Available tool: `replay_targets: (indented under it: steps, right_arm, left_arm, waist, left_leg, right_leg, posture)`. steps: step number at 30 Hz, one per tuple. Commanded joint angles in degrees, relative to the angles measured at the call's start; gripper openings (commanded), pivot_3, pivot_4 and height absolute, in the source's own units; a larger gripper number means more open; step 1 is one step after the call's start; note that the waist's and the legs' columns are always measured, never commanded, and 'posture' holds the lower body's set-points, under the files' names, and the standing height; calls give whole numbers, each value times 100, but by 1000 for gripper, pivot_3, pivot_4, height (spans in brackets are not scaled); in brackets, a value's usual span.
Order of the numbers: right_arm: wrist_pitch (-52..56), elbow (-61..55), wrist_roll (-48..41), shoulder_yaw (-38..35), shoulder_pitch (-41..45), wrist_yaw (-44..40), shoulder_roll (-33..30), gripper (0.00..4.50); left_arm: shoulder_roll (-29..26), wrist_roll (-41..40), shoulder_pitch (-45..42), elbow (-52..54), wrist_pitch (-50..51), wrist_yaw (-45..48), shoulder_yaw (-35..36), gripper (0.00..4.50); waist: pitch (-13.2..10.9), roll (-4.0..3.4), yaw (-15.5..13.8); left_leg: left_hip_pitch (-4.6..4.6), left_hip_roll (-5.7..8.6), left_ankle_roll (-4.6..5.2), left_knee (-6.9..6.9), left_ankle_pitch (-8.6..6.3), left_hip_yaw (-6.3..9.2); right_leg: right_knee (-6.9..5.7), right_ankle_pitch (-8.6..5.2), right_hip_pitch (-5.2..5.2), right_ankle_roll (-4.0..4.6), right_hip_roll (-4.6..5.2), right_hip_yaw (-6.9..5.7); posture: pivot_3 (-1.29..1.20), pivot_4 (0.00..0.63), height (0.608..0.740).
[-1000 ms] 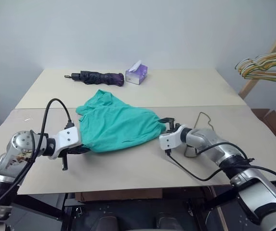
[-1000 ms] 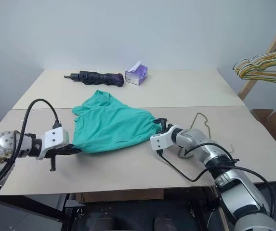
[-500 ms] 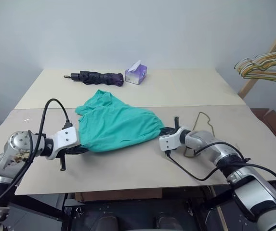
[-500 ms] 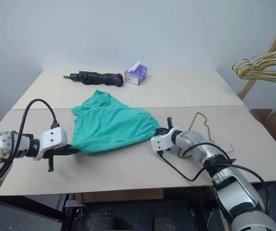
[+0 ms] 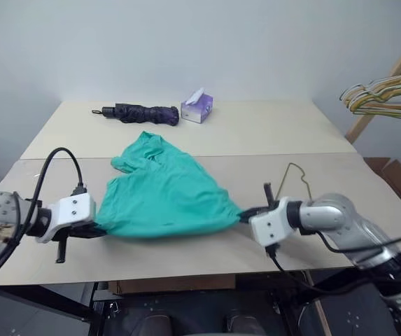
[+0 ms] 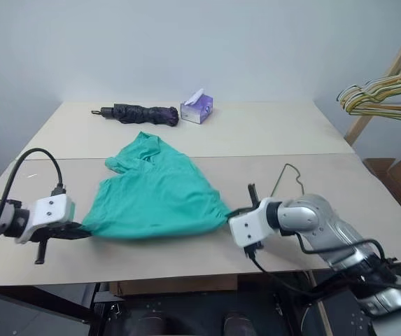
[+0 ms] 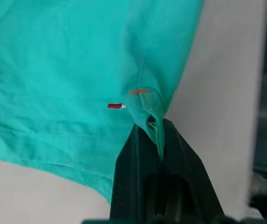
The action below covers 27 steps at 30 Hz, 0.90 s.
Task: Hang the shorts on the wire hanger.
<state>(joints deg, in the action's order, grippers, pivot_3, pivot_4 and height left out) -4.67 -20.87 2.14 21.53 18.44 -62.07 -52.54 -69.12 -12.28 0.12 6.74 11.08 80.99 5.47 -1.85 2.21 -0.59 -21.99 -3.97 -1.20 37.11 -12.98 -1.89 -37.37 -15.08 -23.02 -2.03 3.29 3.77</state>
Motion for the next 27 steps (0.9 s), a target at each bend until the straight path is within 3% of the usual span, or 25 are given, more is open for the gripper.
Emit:
replay_targets:
  steps: [1, 5, 9, 11, 14, 15, 17, 19, 21, 24, 27]
  right_arm:
    - [1070, -662, -1033, -403, 100, -434, -59, 18]
    - [2611, -440, -1419, -433, 889, -377, 260, 18]
    - [4057, 963, -940, -412, 2410, 607, 1134, 18]
    - [4549, 2128, -496, -547, 3386, 1603, 1721, 18]
    - [3636, 3681, 518, -696, 4393, 3666, 2221, 18]
    - [3023, 4170, 908, -768, 4764, 4649, 2257, 18]
    - [2401, 4592, 1169, -1104, 5218, 5807, 2358, 18]
    - [1757, 4557, 1345, -1283, 5314, 6423, 2309, 18]
    - [1218, 4238, 1582, -1274, 5173, 6603, 2120, 18]
    - [948, 3593, 1673, -977, 4422, 5866, 1878, 18]
    - [371, 3191, 1907, -476, 3578, 5085, 1600, 18]
  left_arm:
    - [-306, -252, 180, 344, -35, 345, 401, 0]
    - [-150, -310, -378, 244, 75, 127, 282, 0]
    - [969, 407, -2359, -455, 480, -1481, -290, 0]
    - [1718, 1009, -3578, -1198, 435, -2717, -466, 0]
    - [2678, 1699, -5180, -2509, 10, -4989, -293, 0]
    - [2888, 1694, -5796, -2911, -266, -5691, -41, 0]
    - [3136, 1384, -6562, -3265, -808, -6395, 456, 0]
    - [3224, 999, -6899, -3276, -1194, -6526, 812, 0]
    - [3122, 520, -6987, -3041, -1255, -6084, 1050, 0]
    - [2650, -205, -6173, -2445, -1004, -4448, 1028, 0]
    - [2071, -594, -4836, -1815, -809, -3000, 754, 0]
  waist:
    - [0, 0, -11]
    - [-1, -1, -20]
    - [0, -1, -123]
    - [2, 3, -209]
    - [7, 13, -327]
    - [11, 23, -357]
    - [16, 29, -380]
    - [16, 29, -353]
    - [16, 29, -316]
    - [21, 20, -137]
    - [19, 17, -18]
  left_leg:
    - [9, 0, 0, 0, 0, -1]
    - [32, 0, -1, 0, 0, -3]
    - [27, 2, -2, 1, 1, -3]
    - [25, 8, -3, 7, 2, -2]
    - [-22, 12, -12, 12, 7, 2]
    - [-39, 11, -12, 15, 7, 2]
    - [-139, 15, -47, 16, 27, 6]
    - [-192, 22, -107, 15, 55, 5]
    - [-226, 23, -115, 3, 54, 5]
    - [-192, 26, -111, -21, 47, 4]
    - [-139, 23, -82, -15, 32, 5]
  right_leg:
    - [-2, -1, 7, 1, 0, 0]
    - [-2, -21, 24, -16, 0, -1]
    - [-10, -12, 21, -8, -2, -2]
    - [-17, -2, 20, 3, -3, -2]
    - [-29, 6, -25, 5, -2, -1]
    - [-28, 6, -43, 5, -2, -2]
    - [-68, 12, -149, 4, 6, -2]
    - [-76, 13, -209, 2, 18, -1]
    - [-68, 13, -244, 2, 20, -1]
    - [-42, 12, -207, 1, 17, -2]
    - [-55, 11, -161, 0, 12, -1]
  posture:
    - [108, 0, 740]
    - [113, 0, 740]
    - [124, 0, 740]
    - [126, 0, 740]
    - [126, 0, 740]
    - [127, 0, 740]
    - [122, 0, 740]
    - [114, 0, 740]
    - [112, 0, 740]
    - [120, 0, 740]
    - [120, 0, 740]
